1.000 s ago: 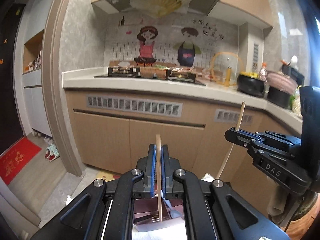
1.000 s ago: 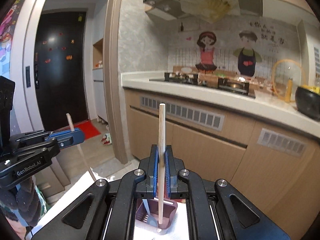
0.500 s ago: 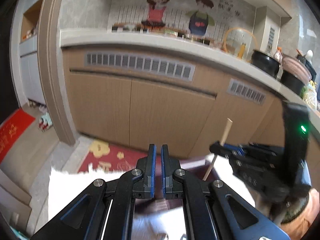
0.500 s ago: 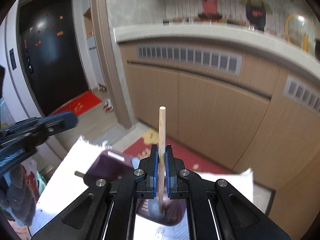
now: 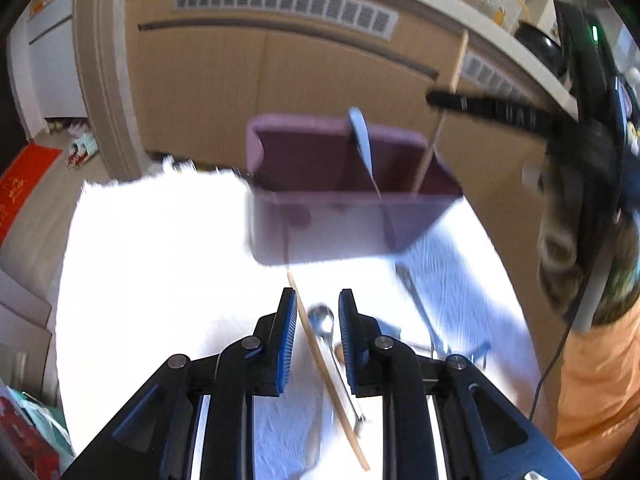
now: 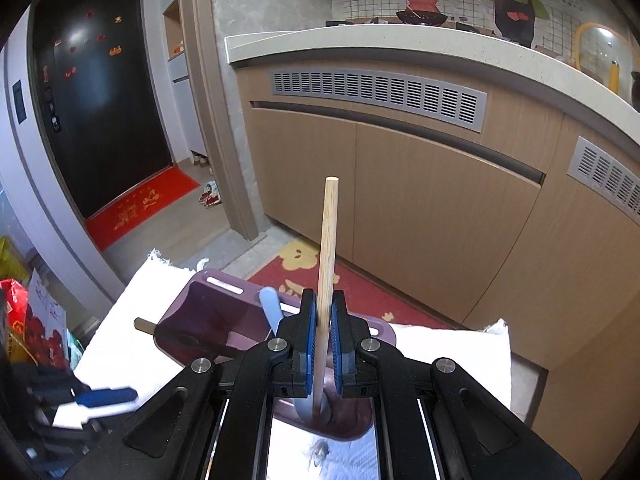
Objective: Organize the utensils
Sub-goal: 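Lower the chopsticks into the caddy and open the left gripper while the right gripper keeps holding, then lower the wooden chopstick into the caddy and open the right gripper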
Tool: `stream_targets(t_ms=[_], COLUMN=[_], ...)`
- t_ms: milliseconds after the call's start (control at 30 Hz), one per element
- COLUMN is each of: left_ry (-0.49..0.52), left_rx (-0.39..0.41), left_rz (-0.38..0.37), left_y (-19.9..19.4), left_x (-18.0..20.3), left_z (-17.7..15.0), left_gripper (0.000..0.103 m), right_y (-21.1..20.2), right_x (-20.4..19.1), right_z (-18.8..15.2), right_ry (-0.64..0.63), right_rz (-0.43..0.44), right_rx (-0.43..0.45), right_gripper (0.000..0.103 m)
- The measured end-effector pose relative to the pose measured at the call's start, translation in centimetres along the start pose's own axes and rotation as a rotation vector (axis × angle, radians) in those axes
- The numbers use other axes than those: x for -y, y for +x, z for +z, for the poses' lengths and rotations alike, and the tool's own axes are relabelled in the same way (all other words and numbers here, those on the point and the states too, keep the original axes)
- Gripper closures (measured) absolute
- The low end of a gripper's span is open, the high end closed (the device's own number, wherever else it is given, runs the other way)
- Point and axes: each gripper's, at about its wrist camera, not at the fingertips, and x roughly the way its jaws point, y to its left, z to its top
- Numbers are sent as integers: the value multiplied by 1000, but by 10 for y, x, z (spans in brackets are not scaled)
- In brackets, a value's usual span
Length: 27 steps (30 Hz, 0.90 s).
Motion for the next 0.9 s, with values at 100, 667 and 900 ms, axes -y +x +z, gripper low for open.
stream_targets(t_ms=[100, 667, 900], left_ry=[13, -60, -159], left_rx=[-70, -149, 10], left_rz=[2, 35, 129], left_y=[14, 48, 2], left_x=[5, -5, -42], left_z=[-13, -15, -29], left_gripper=[79, 79, 50], right_y=[-8, -27, -46], right_x=[-5, -5, -30], right_z=[0, -5, -47], right_ry=[-16, -49, -79], right_rz=[-23, -21, 46], right_rx=[19, -4, -52], right_gripper=[96, 87, 82])
